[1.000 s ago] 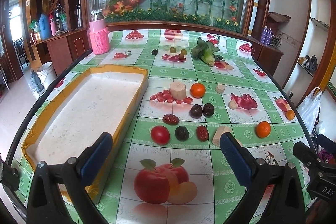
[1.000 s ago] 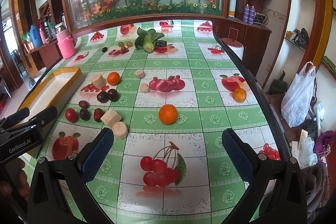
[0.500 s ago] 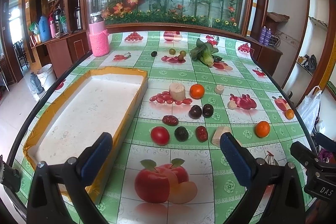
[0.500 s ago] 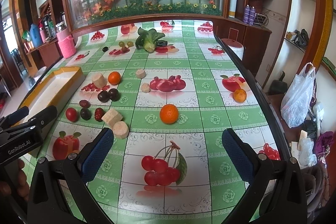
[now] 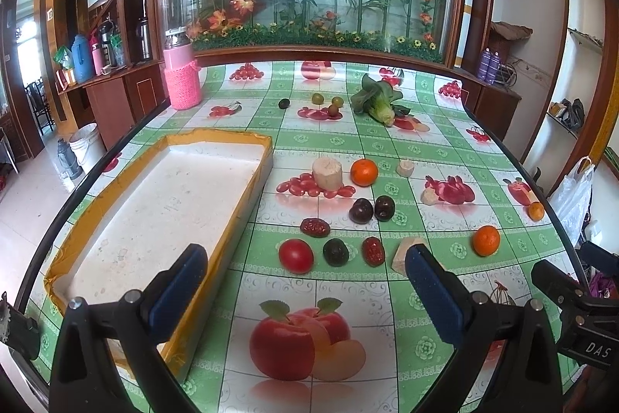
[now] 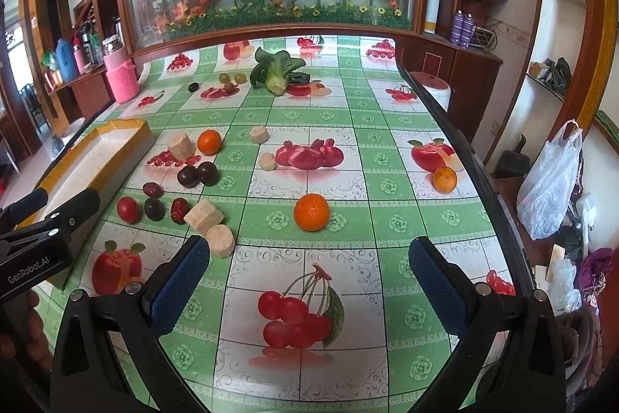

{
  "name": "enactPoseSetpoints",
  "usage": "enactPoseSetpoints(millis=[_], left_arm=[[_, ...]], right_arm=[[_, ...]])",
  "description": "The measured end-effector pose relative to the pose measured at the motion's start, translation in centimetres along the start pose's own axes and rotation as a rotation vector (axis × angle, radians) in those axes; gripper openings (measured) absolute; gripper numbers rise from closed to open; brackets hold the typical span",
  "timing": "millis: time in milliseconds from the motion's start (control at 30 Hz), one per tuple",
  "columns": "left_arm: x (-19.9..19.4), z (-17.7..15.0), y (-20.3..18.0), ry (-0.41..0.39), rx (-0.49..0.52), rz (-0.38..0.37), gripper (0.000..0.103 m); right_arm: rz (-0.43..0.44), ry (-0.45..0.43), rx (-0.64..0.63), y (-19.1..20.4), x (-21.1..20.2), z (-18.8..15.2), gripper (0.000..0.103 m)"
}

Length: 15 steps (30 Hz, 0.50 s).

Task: Organize fruits

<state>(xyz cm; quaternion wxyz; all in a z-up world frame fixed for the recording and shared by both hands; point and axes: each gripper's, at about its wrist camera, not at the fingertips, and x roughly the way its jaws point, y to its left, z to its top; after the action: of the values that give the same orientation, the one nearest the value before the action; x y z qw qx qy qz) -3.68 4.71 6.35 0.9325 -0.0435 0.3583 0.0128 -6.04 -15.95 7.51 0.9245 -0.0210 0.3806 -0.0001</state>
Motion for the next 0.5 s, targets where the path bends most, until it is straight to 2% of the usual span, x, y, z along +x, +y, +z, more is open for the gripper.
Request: enactPoseSetpoints(millis=[500], left_arm=[[0.9, -0.3, -0.1, 0.025, 0.011, 0.037, 0.103]], right_arm=[[0.012, 0.021, -0.011, -0.7, 1.6, 0.4, 0.103]])
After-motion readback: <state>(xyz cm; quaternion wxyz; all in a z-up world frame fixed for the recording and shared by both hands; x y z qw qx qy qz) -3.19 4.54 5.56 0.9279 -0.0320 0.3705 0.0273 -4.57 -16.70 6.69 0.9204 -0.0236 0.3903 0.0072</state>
